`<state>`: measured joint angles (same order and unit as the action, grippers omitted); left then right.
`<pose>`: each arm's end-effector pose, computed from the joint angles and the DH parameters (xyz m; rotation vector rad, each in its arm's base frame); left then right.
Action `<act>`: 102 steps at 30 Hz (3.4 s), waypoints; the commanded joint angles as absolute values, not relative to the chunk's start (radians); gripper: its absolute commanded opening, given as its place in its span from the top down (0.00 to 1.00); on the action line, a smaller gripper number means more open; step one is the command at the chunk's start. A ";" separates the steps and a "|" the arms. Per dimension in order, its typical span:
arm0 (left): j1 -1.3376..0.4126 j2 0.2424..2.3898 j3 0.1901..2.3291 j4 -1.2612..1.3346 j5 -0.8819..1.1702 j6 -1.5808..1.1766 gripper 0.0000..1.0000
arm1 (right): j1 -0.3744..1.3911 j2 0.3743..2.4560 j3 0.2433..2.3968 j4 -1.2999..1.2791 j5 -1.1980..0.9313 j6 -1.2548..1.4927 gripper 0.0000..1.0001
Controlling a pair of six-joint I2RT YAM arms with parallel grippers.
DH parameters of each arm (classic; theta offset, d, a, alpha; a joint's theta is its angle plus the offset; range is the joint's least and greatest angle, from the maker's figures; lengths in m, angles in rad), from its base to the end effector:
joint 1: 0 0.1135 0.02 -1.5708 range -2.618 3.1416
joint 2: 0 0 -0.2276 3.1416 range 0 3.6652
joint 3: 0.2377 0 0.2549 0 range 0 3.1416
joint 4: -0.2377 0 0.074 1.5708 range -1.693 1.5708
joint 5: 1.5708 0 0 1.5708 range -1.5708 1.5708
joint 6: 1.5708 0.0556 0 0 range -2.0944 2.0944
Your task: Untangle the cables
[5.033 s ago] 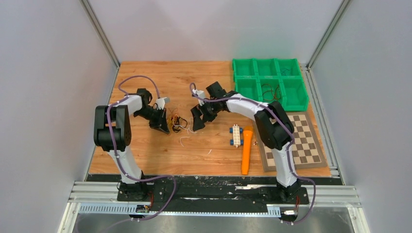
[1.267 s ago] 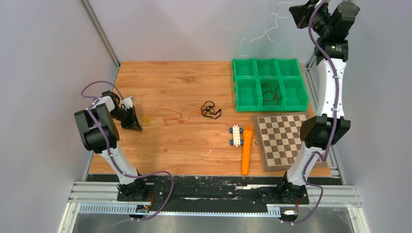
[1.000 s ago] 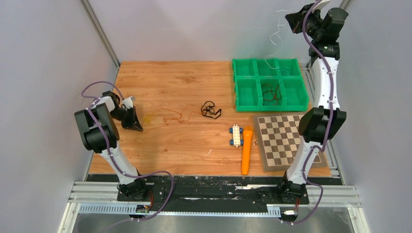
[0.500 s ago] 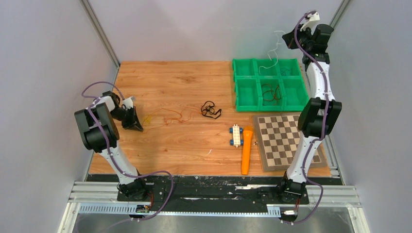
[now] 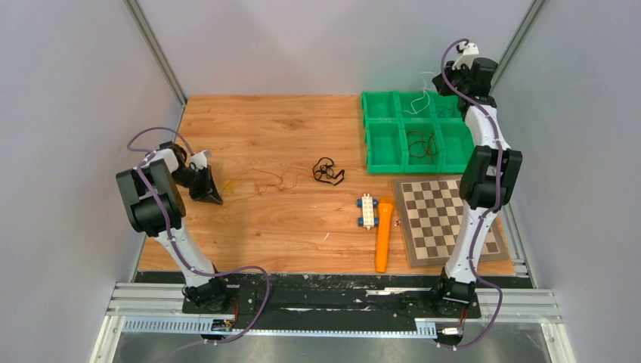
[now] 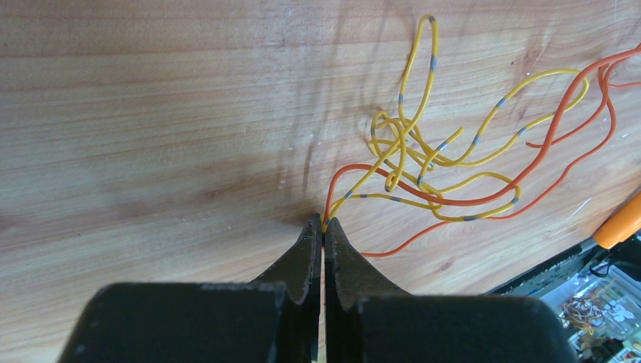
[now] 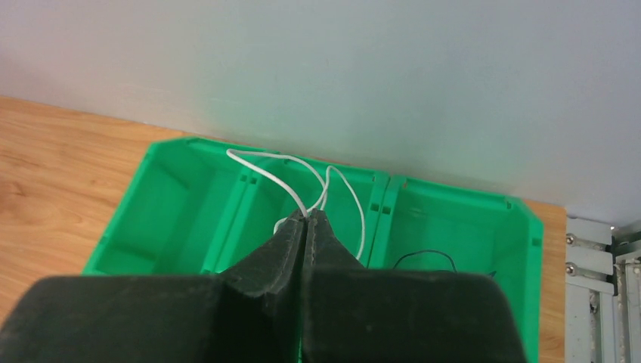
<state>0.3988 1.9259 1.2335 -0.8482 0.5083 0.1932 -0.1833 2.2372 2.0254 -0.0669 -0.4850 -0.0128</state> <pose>0.3163 0.1039 0.0924 -0.2845 2.8681 -0.7034 0.5297 -0.0718 0.2651 -0.1809 1.8186 0.3097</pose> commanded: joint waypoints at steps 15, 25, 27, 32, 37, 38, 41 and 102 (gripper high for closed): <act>0.392 1.909 1.269 -0.891 0.589 0.258 1.00 | -0.078 2.032 1.860 -0.225 -0.679 -0.105 0.23; 0.306 1.875 1.264 -0.892 0.602 0.239 0.86 | 0.344 2.046 1.762 -0.446 -0.641 -0.300 0.02; 0.306 1.862 1.277 -0.903 0.618 0.235 0.76 | 0.389 2.085 1.768 -0.468 -0.612 -0.321 0.05; 0.305 1.812 1.325 -0.912 0.700 0.229 0.50 | 0.458 2.177 1.782 -0.495 -0.519 -0.342 0.15; 0.271 1.772 1.384 -0.939 0.743 0.237 0.29 | 0.494 2.235 1.774 -0.534 -0.437 -0.359 0.17; 0.250 1.756 1.387 -0.937 0.739 0.238 0.28 | 0.498 2.239 1.762 -0.538 -0.425 -0.359 0.20; 0.196 1.735 1.384 -0.909 0.714 0.227 0.27 | 0.502 2.241 1.726 -0.544 -0.395 -0.359 0.34; -0.241 1.264 0.995 -0.401 0.765 0.137 1.00 | 0.144 1.715 1.901 -0.696 -0.711 -0.274 1.00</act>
<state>-0.3058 1.3087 1.0317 -0.3882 0.7139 0.1429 0.2348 1.7519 1.8042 -0.7013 -0.6930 -0.2745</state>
